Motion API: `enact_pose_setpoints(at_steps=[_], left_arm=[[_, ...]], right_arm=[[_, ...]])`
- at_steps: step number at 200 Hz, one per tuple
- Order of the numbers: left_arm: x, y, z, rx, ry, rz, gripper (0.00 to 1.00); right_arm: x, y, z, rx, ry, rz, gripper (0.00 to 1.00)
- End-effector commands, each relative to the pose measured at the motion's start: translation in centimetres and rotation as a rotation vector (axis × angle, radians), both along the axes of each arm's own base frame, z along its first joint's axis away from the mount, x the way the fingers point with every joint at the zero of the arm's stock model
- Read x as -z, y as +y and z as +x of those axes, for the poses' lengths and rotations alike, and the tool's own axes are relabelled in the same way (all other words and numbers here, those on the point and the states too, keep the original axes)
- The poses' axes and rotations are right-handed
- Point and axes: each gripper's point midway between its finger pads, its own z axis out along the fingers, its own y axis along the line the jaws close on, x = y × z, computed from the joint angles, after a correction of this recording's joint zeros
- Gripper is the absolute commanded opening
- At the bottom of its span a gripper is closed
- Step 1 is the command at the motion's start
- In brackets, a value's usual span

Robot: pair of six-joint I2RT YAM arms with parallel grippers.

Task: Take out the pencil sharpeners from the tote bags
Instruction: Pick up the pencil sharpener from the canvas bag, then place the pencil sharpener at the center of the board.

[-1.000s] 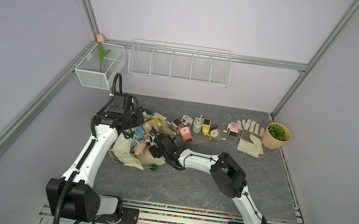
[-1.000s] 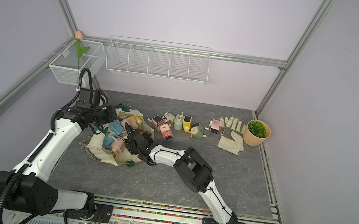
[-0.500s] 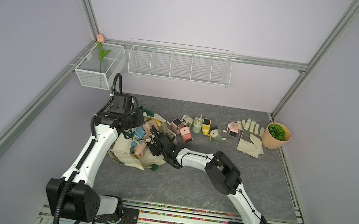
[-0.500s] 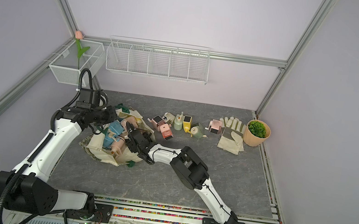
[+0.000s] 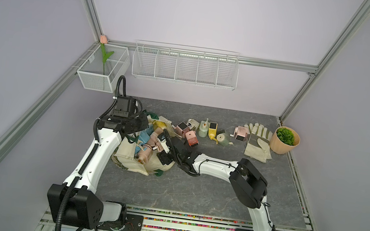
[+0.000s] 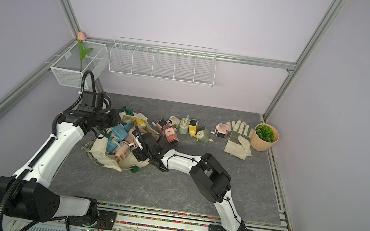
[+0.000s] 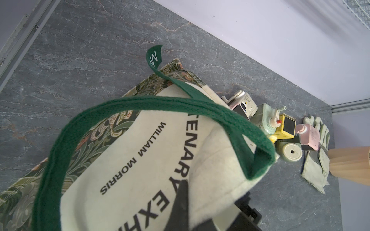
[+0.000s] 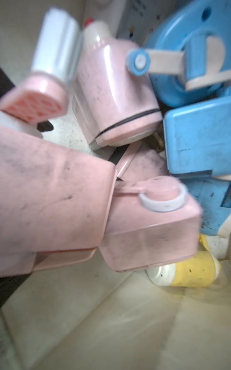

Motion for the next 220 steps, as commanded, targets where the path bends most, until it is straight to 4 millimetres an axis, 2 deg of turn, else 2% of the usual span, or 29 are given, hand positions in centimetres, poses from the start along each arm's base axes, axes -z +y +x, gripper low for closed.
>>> enact_pose_setpoints(at_steps=[1,49,106,153,185,220], left_arm=[[0.0,0.4,-0.6,-0.016,0.010,-0.002,0.00],[-0.1,0.3,-0.6,-0.014,0.008,-0.003,0.00],[0.1,0.3,-0.5,-0.013,0.014,-0.005,0.00],[0.0,0.2,-0.6,-0.011,0.009,-0.009,0.00],[-0.1,0.3,-0.6,-0.011,0.008,-0.009,0.00],[-0.1,0.3,-0.5,-0.013,0.010,-0.007,0.00]], right_arm=[[-3.3,-0.2,-1.4,-0.067,-0.018,0.035,0.67],[-5.9,-2.3,-3.1,-0.089,-0.026,0.055,0.66],[-9.1,-6.4,-3.1,-0.030,-0.095,0.056,0.66],[-10.4,-12.3,-0.7,0.105,-0.105,0.087,0.66],[-9.5,-16.6,2.1,0.237,-0.092,0.074,0.66],[-7.4,-19.9,4.7,0.356,-0.019,0.075,0.66]])
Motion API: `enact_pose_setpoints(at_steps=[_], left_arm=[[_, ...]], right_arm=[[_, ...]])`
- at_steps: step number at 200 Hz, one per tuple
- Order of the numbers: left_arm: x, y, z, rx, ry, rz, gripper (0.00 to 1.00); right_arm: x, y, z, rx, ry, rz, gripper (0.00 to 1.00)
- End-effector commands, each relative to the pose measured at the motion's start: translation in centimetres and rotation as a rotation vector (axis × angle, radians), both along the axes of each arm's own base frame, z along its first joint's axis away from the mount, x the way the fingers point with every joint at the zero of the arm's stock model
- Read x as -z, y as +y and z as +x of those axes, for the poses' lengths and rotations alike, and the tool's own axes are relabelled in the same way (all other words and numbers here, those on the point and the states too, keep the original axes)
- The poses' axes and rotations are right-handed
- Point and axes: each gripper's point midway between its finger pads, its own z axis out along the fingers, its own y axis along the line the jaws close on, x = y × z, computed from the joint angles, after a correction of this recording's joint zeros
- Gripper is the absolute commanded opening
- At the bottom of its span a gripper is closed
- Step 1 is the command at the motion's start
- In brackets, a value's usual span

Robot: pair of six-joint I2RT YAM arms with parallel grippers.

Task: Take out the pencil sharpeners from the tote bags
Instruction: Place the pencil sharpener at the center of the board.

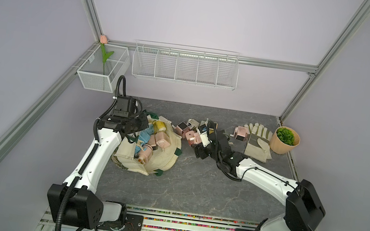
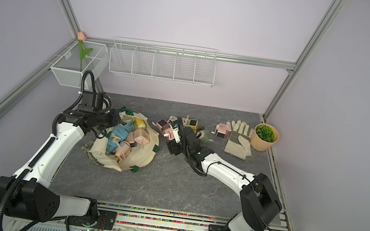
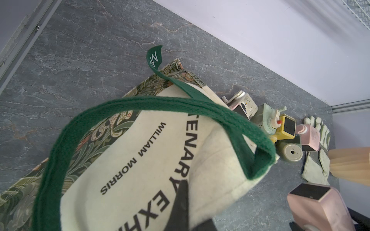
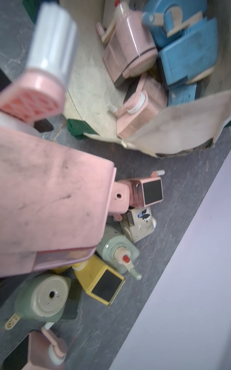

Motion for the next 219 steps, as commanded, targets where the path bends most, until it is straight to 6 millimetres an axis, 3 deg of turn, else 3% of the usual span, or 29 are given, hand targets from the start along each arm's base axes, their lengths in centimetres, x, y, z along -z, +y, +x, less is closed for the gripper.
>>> enact_pose_setpoints(at_steps=[1,62,123,219], left_arm=[[0.0,0.3,-0.5,-0.012,0.011,-0.009,0.00],[0.0,0.3,-0.6,-0.011,0.011,-0.006,0.00],[0.0,0.3,-0.6,-0.011,0.011,-0.008,0.00],[0.2,0.2,-0.5,-0.009,0.016,-0.008,0.00]], right_arm=[[0.3,-1.7,1.5,0.084,0.028,0.049,0.66],[5.6,-3.1,5.0,0.158,0.202,0.102,0.66],[9.2,-3.2,7.1,0.206,0.332,0.187,0.66],[11.9,-2.7,10.1,0.251,0.312,0.194,0.70]])
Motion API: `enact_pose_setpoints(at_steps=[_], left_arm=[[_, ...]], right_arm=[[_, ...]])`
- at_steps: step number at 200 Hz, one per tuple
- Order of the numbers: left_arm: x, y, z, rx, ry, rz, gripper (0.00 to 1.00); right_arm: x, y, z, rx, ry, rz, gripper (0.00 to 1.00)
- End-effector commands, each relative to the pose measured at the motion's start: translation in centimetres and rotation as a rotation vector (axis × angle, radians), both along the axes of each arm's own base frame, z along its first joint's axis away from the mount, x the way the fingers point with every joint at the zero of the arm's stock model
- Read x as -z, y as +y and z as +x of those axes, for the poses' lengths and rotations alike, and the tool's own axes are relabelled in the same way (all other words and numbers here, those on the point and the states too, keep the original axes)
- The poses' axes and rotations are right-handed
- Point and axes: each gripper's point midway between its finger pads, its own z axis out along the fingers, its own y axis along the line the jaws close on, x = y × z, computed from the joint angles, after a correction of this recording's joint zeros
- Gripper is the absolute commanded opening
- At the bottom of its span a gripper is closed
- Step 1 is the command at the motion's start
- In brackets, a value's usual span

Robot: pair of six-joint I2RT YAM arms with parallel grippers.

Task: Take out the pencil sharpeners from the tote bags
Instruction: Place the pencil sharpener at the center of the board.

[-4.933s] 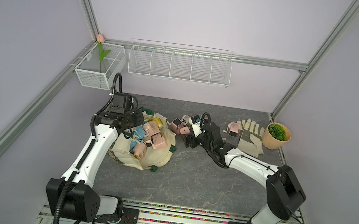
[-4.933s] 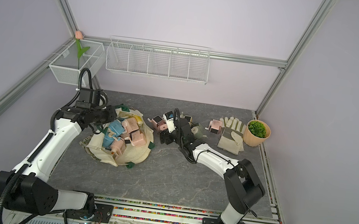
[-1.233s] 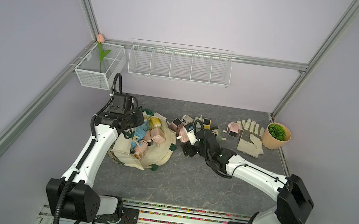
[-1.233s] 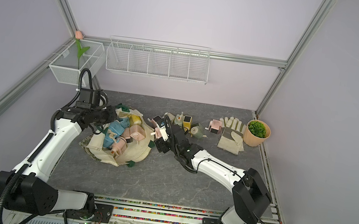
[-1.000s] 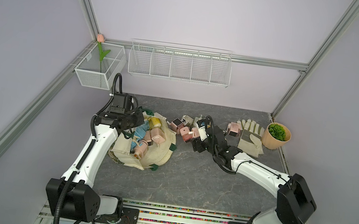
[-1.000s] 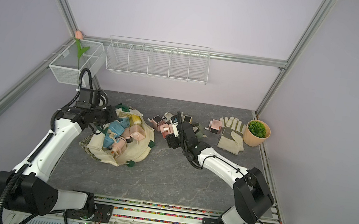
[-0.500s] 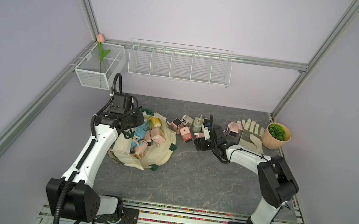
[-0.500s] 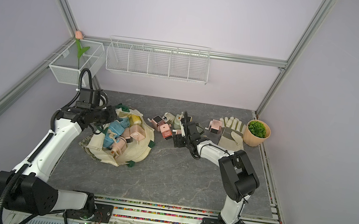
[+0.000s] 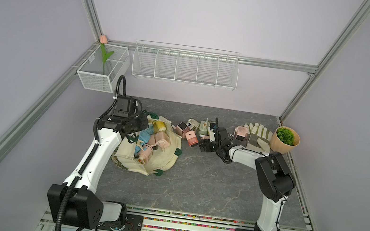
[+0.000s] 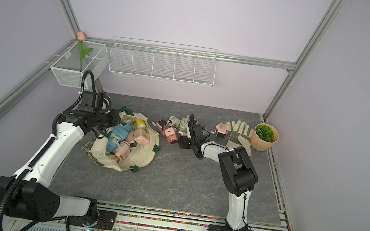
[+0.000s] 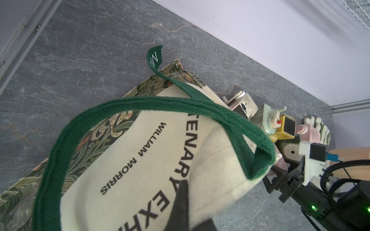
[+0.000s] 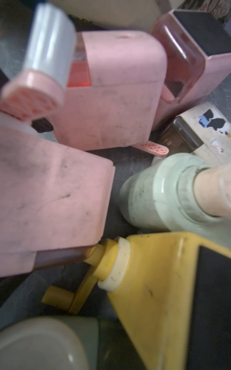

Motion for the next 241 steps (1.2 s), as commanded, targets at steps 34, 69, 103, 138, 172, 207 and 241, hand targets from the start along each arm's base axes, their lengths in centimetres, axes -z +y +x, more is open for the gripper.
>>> enact_pose_setpoints(at_steps=[34,69,103,138,172,207,241], left_arm=[[0.2,0.3,-0.6,-0.011,0.016,-0.008,0.00],[0.1,0.3,-0.5,-0.012,0.016,-0.007,0.00],[0.1,0.3,-0.6,-0.011,0.015,-0.007,0.00],[0.1,0.3,-0.5,-0.011,0.015,-0.006,0.00],[0.1,0.3,-0.6,-0.011,0.015,-0.006,0.00],[0.1,0.4,-0.6,-0.014,0.013,-0.003,0.00],[0.1,0.3,-0.6,-0.013,0.013,-0.005,0.00]], right_arm=[[-0.2,0.6,2.3,0.024,-0.057,0.007,0.75],[0.2,0.8,2.2,0.013,-0.047,0.008,0.84],[0.2,1.1,2.1,0.001,-0.045,0.011,0.92],[-0.5,1.1,1.7,-0.009,-0.057,0.006,0.96],[-1.8,1.2,1.0,-0.026,-0.075,0.012,0.99],[-3.4,1.1,0.1,-0.042,-0.101,0.014,0.98],[-6.2,0.6,-1.3,-0.047,-0.155,0.016,0.98]])
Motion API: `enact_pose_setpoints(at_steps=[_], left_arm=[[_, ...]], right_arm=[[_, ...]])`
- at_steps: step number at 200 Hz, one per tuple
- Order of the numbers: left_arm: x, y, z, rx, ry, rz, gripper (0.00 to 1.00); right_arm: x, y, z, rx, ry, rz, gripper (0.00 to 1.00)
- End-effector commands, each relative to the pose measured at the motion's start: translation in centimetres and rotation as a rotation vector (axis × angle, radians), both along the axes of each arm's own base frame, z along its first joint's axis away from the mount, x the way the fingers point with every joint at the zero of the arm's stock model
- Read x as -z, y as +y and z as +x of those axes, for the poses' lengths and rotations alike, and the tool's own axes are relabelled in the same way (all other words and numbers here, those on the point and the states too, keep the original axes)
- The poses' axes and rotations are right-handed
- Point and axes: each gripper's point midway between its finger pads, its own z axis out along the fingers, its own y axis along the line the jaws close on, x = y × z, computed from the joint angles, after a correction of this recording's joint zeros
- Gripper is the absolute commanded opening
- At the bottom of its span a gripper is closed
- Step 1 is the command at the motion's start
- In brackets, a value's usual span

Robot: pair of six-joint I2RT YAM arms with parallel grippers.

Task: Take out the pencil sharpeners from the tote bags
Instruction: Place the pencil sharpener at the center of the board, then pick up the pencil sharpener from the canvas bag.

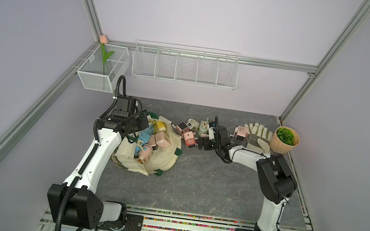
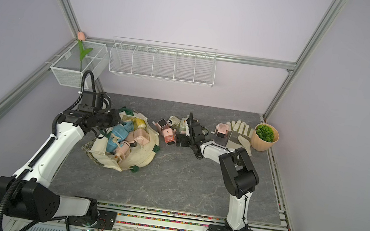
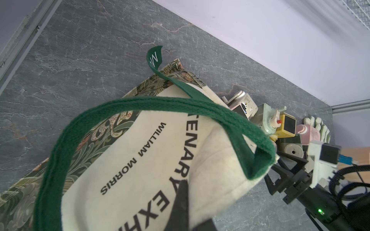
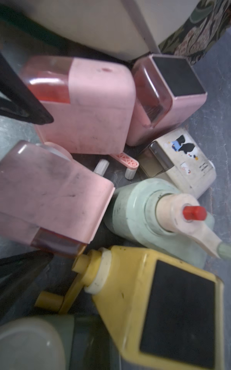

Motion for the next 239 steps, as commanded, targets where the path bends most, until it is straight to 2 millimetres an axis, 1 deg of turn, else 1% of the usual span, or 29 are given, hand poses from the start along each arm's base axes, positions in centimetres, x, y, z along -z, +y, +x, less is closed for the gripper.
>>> enact_pose_setpoints(at_steps=[1,18,35,53,74,101,114,135,156,183,209,217,232,239], left_arm=[[0.1,0.3,-0.6,-0.013,0.013,-0.005,0.00],[0.0,0.3,-0.6,-0.011,0.013,-0.005,0.00],[0.1,0.3,-0.6,-0.010,0.014,-0.005,0.00],[0.1,0.3,-0.6,-0.011,0.015,-0.006,0.00],[0.1,0.3,-0.6,-0.011,0.014,-0.006,0.00],[0.0,0.2,-0.6,-0.009,0.012,-0.009,0.00],[0.0,0.2,-0.6,-0.008,0.011,-0.009,0.00],[0.0,0.3,-0.6,-0.010,0.011,-0.008,0.00],[0.0,0.2,-0.6,-0.008,0.011,-0.009,0.00],[0.0,0.2,-0.5,-0.007,0.011,-0.010,0.00],[0.1,0.1,-0.6,-0.007,0.013,-0.012,0.00],[0.1,0.2,-0.5,-0.008,0.012,-0.013,0.00],[0.1,0.2,-0.5,-0.007,0.012,-0.013,0.00],[0.1,0.1,-0.5,-0.006,0.014,-0.014,0.00]], right_arm=[[-3.1,-0.2,-1.1,-0.015,-0.068,0.005,0.98],[-5.1,-0.4,-2.1,-0.019,-0.109,0.011,0.99],[-7.2,0.5,-3.7,-0.064,-0.157,0.024,0.99],[-9.7,2.7,-6.4,-0.170,-0.234,0.027,0.98],[-11.6,5.9,-9.9,-0.312,-0.318,0.015,0.95],[-12.3,9.8,-14.0,-0.474,-0.395,-0.003,0.94],[-11.9,11.3,-15.1,-0.527,-0.408,-0.013,0.93],[-10.5,13.6,-16.3,-0.603,-0.408,-0.054,0.91],[-8.3,15.6,-16.5,-0.642,-0.403,-0.131,0.90],[-6.3,17.7,-15.9,-0.647,-0.388,-0.169,0.90],[-4.9,19.2,-13.8,-0.577,-0.395,-0.223,0.93],[-4.5,19.4,-12.8,-0.533,-0.403,-0.239,0.94],[-3.9,20.1,-11.4,-0.483,-0.415,-0.257,0.95],[-4.0,20.5,-10.8,-0.461,-0.424,-0.256,0.95]])
